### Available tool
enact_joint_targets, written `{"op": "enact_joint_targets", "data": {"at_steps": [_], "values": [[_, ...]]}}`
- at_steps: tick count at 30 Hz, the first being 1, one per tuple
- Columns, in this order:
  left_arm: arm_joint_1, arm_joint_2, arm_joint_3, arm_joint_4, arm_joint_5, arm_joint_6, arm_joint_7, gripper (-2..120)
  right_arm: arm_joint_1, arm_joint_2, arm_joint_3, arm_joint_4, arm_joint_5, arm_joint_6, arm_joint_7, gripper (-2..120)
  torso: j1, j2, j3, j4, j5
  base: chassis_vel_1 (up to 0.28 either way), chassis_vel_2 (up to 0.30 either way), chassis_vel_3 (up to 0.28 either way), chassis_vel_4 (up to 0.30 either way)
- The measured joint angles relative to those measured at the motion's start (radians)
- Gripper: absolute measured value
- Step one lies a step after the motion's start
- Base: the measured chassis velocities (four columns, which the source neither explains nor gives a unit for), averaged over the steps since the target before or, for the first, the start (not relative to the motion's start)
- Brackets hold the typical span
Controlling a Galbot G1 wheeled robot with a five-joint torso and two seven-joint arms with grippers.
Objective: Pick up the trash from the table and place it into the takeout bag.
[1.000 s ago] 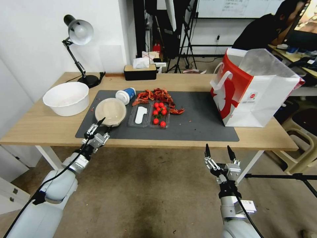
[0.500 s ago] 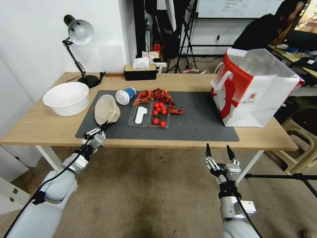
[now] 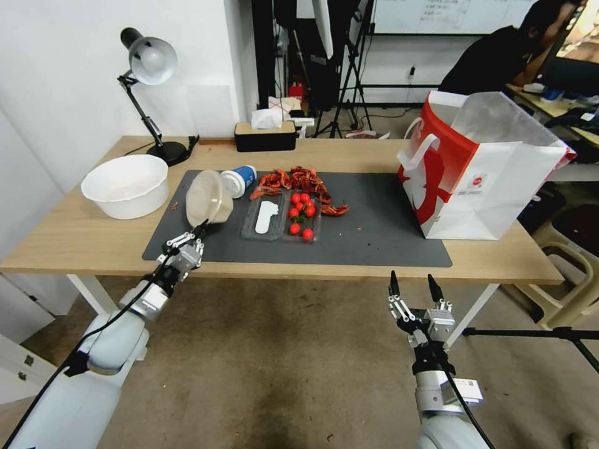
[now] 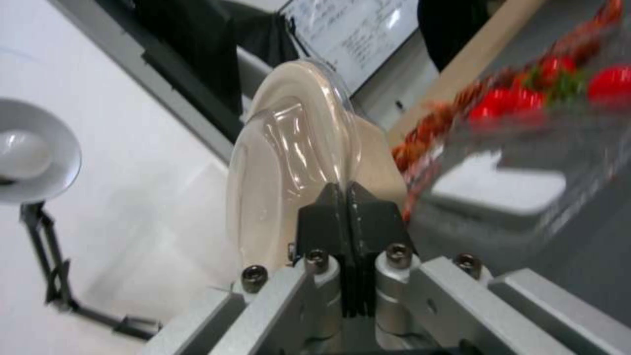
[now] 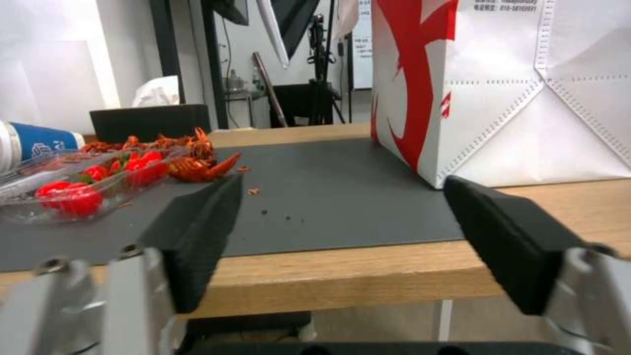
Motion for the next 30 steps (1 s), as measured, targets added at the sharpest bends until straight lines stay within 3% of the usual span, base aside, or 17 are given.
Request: {"op": "enact_joint_targets", "data": {"at_steps": [7, 13, 19, 23, 25, 30], "values": [[-0.068, 0.037, 0.078, -0.009, -0.058, 0.008, 0.000, 0, -0.002, 0.010, 0.001, 0.001, -0.008, 0.000, 0.001, 99, 0.000, 0.000, 0.000, 0.0000, 0.0001, 0.000, 0.000, 0.000, 0.000], [-0.224, 0.079, 0.202, 0.004, -0.124, 0.041, 0.004, 0, -0.019, 0.024, 0.009, 0.003, -0.022, 0.005, 0.008, 100, 0.000, 0.000, 0.000, -0.0001, 0.0001, 0.000, 0.000, 0.000, 0.000], [-0.311, 0.095, 0.263, 0.024, -0.161, 0.046, 0.005, 0, -0.028, 0.033, 0.013, 0.006, -0.029, 0.009, 0.014, 100, 0.000, 0.000, 0.000, -0.0001, 0.0001, 0.000, 0.000, 0.000, 0.000], [-0.428, 0.105, 0.351, 0.048, -0.214, 0.063, 0.004, 0, -0.037, 0.039, 0.018, 0.011, -0.036, 0.012, 0.017, 100, 0.000, 0.000, 0.000, -0.0001, 0.0001, 0.000, 0.000, 0.000, 0.000], [-0.575, 0.105, 0.473, 0.089, -0.282, 0.084, 0.004, 0, -0.042, 0.042, 0.021, 0.014, -0.041, 0.012, 0.019, 100, 0.000, 0.000, 0.000, 0.0000, 0.0001, 0.000, 0.000, 0.000, 0.000], [-0.751, 0.081, 0.602, 0.148, -0.355, 0.091, 0.004, 0, -0.044, 0.045, 0.024, 0.016, -0.043, 0.011, 0.021, 100, 0.000, 0.000, 0.000, -0.0001, 0.0005, 0.000, 0.000, 0.000, 0.000]]}}
